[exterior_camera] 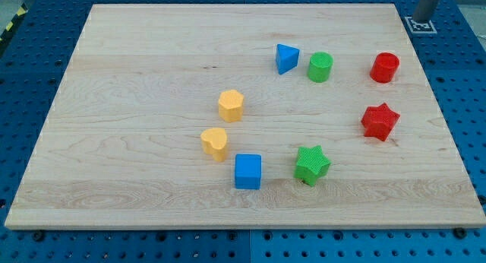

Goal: Move your arm closer to the blue triangle

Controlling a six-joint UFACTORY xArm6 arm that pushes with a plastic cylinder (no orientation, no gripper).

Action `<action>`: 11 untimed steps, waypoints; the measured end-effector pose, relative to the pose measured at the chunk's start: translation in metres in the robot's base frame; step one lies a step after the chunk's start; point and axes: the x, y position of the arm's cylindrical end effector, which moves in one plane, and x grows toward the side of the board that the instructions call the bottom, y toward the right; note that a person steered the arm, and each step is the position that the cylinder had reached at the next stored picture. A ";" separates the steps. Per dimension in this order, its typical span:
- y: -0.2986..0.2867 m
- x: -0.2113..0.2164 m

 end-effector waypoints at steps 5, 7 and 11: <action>-0.158 0.015; -0.195 0.026; -0.259 0.095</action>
